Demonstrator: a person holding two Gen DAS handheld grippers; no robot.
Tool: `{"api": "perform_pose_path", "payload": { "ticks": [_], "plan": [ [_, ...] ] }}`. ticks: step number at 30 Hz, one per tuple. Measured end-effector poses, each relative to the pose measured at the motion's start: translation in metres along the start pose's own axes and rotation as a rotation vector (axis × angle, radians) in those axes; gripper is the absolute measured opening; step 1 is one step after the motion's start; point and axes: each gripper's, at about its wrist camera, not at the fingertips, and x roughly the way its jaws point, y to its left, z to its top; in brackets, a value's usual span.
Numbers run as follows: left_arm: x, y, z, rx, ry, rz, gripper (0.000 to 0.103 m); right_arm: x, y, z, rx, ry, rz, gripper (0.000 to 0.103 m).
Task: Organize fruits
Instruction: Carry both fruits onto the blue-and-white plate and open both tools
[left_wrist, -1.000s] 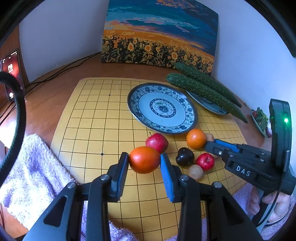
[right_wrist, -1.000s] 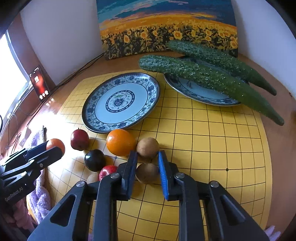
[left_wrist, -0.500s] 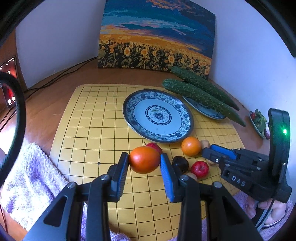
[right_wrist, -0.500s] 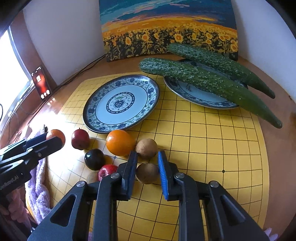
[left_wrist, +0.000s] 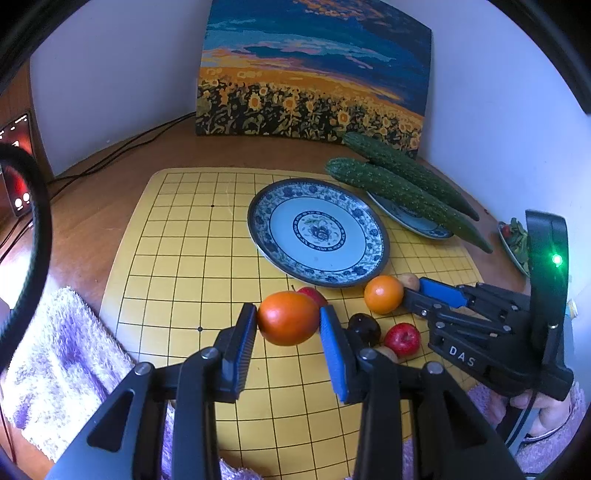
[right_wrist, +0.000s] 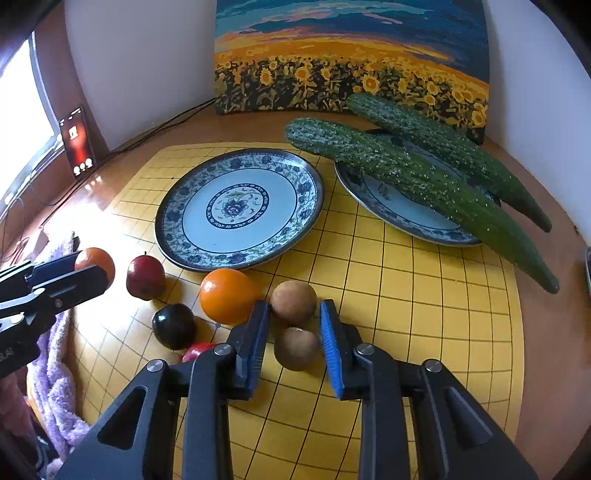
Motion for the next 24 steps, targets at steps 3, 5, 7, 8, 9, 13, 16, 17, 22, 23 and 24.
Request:
{"api": "perform_pose_path", "payload": {
  "ticks": [3,5,7,8,9,13,16,17,22,23,24],
  "plan": [
    [0.0,0.0,0.002,0.004,-0.003,-0.006,0.037,0.004,0.0,0.001,-0.011,0.003,-0.003,0.03],
    [0.0,0.0,0.004,0.005,-0.005,-0.008,0.037,0.005,0.0,0.001,-0.015,0.001,-0.001,0.03],
    [0.001,-0.001,0.006,0.007,-0.004,-0.007,0.037,0.006,0.0,0.001,-0.015,-0.005,0.005,0.03],
    [0.002,-0.001,0.007,0.008,-0.003,-0.006,0.037,0.006,-0.001,0.001,-0.013,-0.01,0.012,0.03],
    [0.002,-0.001,0.009,0.009,-0.003,-0.005,0.037,0.006,-0.002,0.001,-0.008,-0.012,0.016,0.029],
    [0.005,-0.002,0.012,0.009,0.0,-0.009,0.037,0.004,-0.006,0.001,0.014,-0.024,0.031,0.029],
    [0.008,-0.004,0.018,0.013,0.003,-0.017,0.037,-0.002,-0.01,0.004,0.035,-0.042,0.042,0.029],
    [0.009,-0.004,0.02,0.014,0.003,-0.021,0.037,-0.005,-0.011,0.005,0.04,-0.048,0.045,0.029],
    [0.016,-0.008,0.034,0.021,-0.007,-0.027,0.037,-0.013,-0.012,0.012,0.046,-0.078,0.057,0.029],
    [0.017,-0.008,0.036,0.02,-0.007,-0.027,0.037,-0.013,-0.012,0.014,0.044,-0.079,0.063,0.029],
    [0.019,-0.008,0.039,0.019,-0.007,-0.028,0.037,-0.013,-0.011,0.016,0.041,-0.078,0.069,0.029]
  ]
}}
